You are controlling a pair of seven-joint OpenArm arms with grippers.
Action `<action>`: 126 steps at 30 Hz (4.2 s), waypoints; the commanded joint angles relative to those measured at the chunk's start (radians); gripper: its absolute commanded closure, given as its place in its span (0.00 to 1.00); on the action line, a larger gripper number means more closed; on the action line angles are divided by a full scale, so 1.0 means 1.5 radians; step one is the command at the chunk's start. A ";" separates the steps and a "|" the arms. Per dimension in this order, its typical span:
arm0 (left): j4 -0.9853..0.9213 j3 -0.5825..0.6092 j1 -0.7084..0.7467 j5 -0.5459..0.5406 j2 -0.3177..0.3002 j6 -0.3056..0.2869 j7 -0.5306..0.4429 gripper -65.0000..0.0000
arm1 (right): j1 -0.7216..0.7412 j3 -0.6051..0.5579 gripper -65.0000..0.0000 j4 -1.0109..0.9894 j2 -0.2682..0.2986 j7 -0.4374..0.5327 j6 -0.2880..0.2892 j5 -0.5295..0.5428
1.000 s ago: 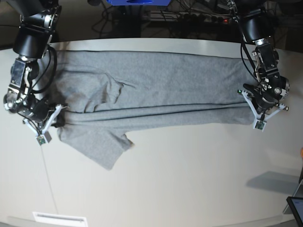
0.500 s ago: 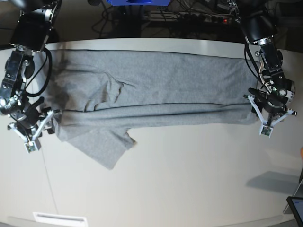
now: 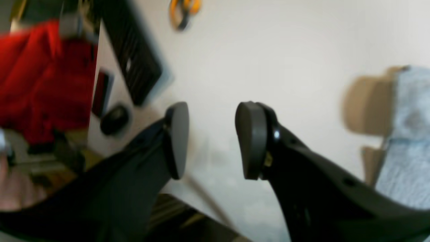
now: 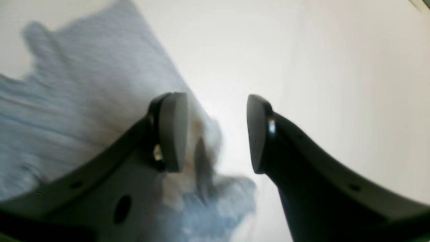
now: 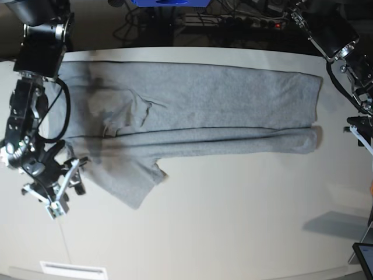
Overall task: Fold the T-shirt properly
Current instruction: 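Open both grippers and release the folded hem, then lower the right gripper onto the protruding sleeve and grasp it, then drag the held sleeve with the right gripper back over the shirt body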
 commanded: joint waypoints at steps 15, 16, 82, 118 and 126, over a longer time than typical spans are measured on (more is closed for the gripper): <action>0.014 -0.091 0.104 -0.005 -0.009 0.006 -0.119 0.61 | 0.276 -0.207 0.50 -0.462 -0.014 0.120 -0.003 -0.002; 0.014 -0.092 0.105 -0.005 -0.009 0.006 -0.119 0.61 | 0.285 -0.207 0.49 -0.490 -0.016 0.134 -0.003 -0.002; 0.009 -0.088 0.108 -0.005 -0.010 0.006 -0.120 0.61 | 0.364 -0.210 0.95 -0.778 -0.081 0.314 -0.005 -0.003; -0.037 -0.088 0.103 -0.004 -0.010 0.006 -0.155 0.61 | 0.370 -0.212 0.27 -0.854 -0.096 0.397 -0.005 -0.129; -0.038 -0.088 0.107 -0.005 -0.010 0.006 -0.155 0.61 | 0.368 -0.212 0.65 -0.854 -0.097 0.389 -0.005 -0.129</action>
